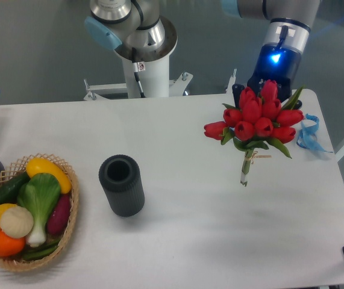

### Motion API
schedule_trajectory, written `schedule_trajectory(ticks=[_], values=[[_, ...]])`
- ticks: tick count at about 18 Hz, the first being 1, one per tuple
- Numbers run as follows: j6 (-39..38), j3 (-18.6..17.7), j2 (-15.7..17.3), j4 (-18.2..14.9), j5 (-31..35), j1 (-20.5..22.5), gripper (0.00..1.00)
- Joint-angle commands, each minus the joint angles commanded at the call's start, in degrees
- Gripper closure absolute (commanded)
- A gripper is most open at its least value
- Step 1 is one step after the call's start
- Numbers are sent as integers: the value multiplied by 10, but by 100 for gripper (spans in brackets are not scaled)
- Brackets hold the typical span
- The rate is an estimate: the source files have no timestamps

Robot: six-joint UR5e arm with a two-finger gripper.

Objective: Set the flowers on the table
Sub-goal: 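Close the gripper on the red tulip bouquet stems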

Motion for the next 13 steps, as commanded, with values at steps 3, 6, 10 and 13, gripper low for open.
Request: schedule_trajectory(ticks=[3, 6, 10, 13], values=[[0, -4, 3, 0, 4, -1, 67], [-8, 4, 5, -2, 33, -1, 67], [-9, 11, 10, -3, 55, -2, 67], [-9, 22, 25, -25, 144, -10, 67]])
